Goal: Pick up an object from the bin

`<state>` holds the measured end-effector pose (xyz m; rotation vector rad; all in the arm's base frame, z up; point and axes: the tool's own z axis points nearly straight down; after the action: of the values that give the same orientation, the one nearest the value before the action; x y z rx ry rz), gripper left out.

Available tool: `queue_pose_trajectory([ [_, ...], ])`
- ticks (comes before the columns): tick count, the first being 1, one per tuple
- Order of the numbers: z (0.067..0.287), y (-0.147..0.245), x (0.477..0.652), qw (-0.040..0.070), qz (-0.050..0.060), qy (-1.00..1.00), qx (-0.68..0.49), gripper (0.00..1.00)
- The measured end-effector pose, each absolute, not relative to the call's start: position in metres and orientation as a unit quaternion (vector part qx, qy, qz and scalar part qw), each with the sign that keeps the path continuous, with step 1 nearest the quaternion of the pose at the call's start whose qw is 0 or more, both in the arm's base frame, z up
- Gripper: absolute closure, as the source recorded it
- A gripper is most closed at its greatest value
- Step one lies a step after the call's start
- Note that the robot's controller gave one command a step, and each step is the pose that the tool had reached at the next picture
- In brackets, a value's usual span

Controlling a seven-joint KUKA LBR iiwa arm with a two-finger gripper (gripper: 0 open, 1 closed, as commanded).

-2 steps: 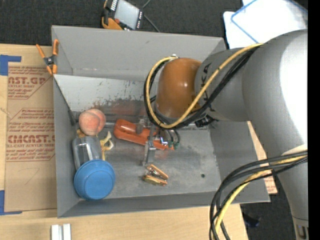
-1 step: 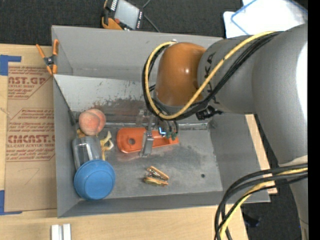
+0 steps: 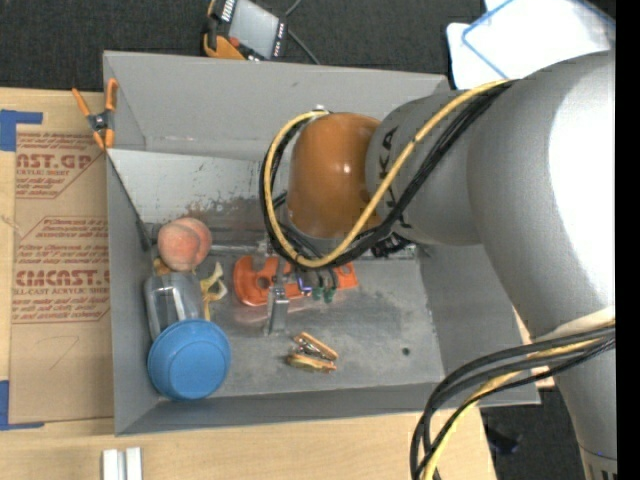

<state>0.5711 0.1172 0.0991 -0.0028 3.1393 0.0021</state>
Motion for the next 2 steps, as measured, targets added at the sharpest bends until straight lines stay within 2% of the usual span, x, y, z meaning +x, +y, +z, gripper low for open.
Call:
queue_pose_trajectory([
  [1,0.070,0.089,0.577,0.006,0.004,0.976,0.220,0.00],
  [2,0.073,0.109,0.586,0.006,0.002,0.992,0.125,1.00],
])
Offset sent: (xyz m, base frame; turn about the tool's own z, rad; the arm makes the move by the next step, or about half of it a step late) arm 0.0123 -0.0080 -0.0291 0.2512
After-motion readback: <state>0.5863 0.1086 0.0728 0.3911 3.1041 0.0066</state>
